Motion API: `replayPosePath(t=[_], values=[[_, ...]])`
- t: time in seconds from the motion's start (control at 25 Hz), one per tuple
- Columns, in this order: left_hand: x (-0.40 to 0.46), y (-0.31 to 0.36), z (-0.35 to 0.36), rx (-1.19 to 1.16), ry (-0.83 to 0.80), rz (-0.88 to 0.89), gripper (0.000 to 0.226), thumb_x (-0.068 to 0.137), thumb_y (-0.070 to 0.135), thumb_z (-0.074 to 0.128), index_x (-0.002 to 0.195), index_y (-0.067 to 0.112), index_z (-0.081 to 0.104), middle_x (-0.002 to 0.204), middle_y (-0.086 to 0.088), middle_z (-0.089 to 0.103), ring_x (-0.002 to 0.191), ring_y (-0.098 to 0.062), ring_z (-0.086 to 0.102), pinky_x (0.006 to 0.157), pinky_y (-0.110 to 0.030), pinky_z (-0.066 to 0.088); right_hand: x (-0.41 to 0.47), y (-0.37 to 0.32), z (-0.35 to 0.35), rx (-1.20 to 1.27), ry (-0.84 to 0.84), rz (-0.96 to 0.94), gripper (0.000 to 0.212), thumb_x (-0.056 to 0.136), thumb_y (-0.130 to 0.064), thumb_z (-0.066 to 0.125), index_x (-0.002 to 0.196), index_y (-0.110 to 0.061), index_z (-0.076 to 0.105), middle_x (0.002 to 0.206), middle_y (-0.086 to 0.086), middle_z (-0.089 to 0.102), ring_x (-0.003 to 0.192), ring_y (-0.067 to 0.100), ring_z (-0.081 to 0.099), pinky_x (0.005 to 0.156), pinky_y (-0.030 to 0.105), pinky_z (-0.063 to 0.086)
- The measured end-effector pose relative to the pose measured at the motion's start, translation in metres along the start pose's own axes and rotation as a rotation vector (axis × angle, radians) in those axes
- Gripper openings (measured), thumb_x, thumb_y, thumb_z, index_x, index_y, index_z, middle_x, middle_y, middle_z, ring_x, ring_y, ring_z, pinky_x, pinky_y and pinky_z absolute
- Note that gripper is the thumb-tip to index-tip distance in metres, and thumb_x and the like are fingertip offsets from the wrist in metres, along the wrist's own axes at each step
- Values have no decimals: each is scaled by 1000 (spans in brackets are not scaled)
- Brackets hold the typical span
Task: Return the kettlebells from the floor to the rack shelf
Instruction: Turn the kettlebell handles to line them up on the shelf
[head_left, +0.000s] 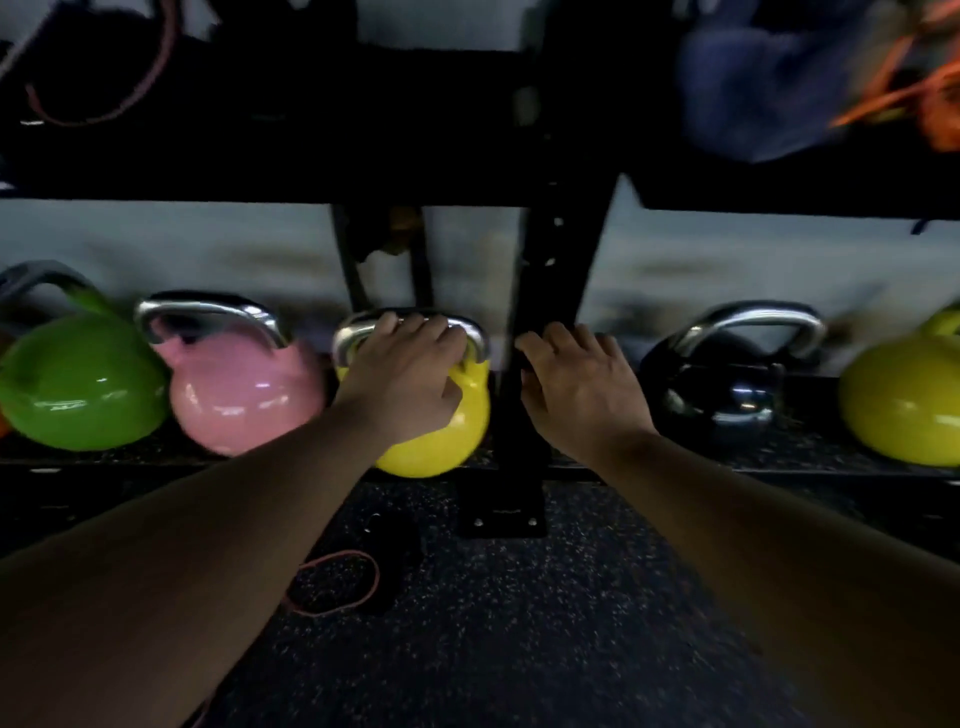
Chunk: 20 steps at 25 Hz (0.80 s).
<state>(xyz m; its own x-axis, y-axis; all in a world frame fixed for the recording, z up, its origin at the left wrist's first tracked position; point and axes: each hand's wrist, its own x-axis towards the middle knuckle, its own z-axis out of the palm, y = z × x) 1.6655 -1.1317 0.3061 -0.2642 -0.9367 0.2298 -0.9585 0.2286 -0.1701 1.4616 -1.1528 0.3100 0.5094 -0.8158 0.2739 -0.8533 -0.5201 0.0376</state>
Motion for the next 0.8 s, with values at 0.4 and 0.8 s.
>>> replayPosePath(t=[0.4, 0.8], values=[[120, 244, -27, 24, 86, 103, 37, 83, 35, 55, 115, 16, 54, 113, -7, 58, 105, -28, 52, 87, -42, 37, -118, 223, -44, -78, -11, 214, 29, 94, -36, 42, 114, -20, 55, 113, 10, 62, 103, 33, 56, 87, 46, 44], [231, 264, 13, -125, 27, -83, 44, 96, 45, 46, 126, 13, 48, 122, -9, 53, 104, -31, 55, 73, -44, 45, -72, 311, 3, 8, -82, 322, 43, 101, -43, 29, 130, -16, 44, 115, 11, 57, 104, 29, 55, 88, 46, 47]])
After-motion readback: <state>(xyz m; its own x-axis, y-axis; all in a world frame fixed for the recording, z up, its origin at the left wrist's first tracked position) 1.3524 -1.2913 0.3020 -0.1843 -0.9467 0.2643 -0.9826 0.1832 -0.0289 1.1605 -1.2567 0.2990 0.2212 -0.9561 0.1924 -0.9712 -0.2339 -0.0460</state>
